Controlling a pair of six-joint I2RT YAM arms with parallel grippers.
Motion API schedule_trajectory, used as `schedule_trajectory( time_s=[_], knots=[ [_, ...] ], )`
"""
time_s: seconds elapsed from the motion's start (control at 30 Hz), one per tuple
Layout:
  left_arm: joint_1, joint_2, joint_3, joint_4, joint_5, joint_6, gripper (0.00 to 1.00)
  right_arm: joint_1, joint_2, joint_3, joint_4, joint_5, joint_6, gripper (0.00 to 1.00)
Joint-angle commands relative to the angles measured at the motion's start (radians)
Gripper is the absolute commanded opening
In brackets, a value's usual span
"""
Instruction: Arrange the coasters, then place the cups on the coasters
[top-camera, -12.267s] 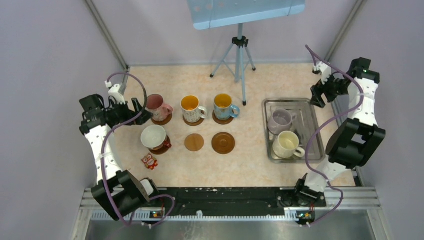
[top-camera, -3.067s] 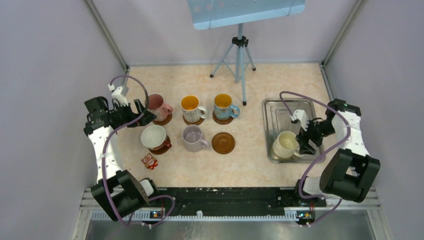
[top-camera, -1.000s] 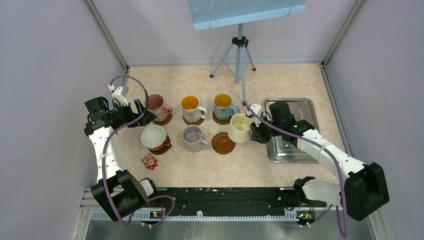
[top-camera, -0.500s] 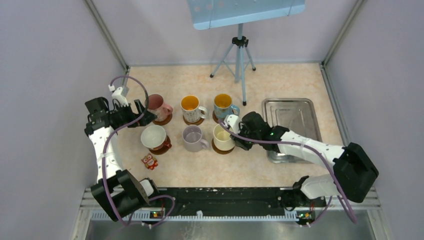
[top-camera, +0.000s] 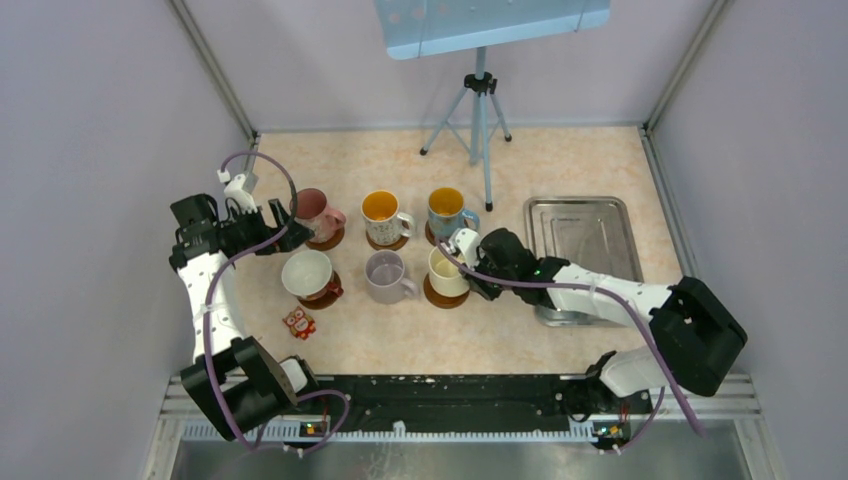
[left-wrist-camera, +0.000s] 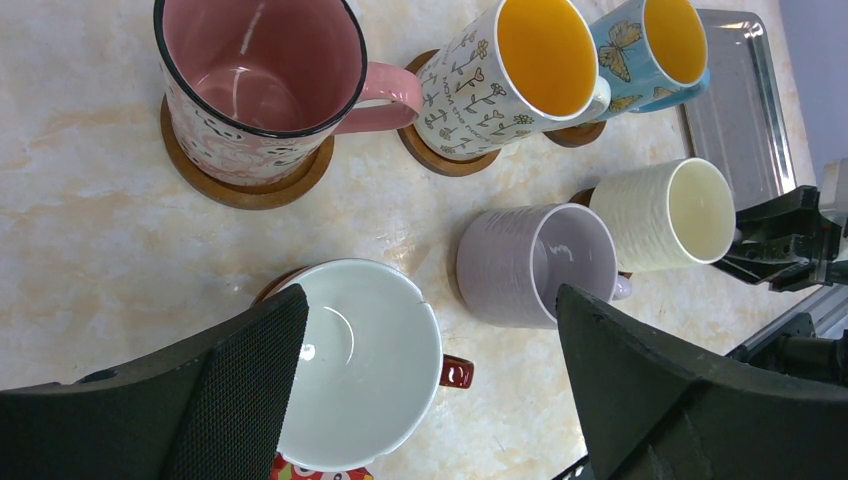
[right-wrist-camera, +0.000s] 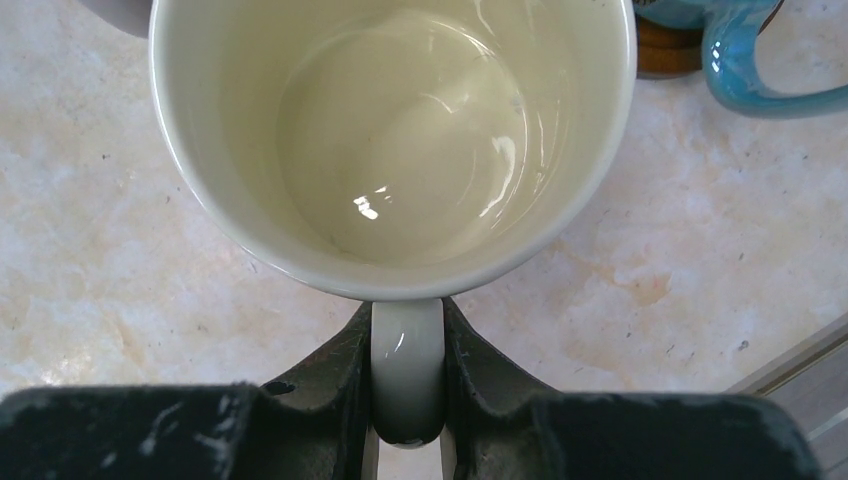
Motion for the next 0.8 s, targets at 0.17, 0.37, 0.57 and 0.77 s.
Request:
schedule_trajectory(
  time_s=[0.17, 0.37, 0.57, 0.77],
  knots=[
    [-0.001, -0.005, 0.004, 0.025, 0.023, -0.002, 0.99, 0.048, -0.032, -0.045, 0.225, 0.071, 0.092, 0.00],
    [-0.001, -0.004, 0.004, 0.025, 0.023, -0.003, 0.99, 0.061, -0.018, -0.048, 0.254, 0.115, 0.134, 0.00],
    [0.000, -0.006, 0.002, 0.025, 0.023, -0.001, 0.99, 0.077, -0.007, -0.064, 0.263, 0.102, 0.154, 0.00],
    [0.000, -0.006, 0.001, 0.026, 0.022, 0.001, 0.99, 0.083, 0.001, -0.074, 0.265, 0.103, 0.172, 0.00]
  ],
)
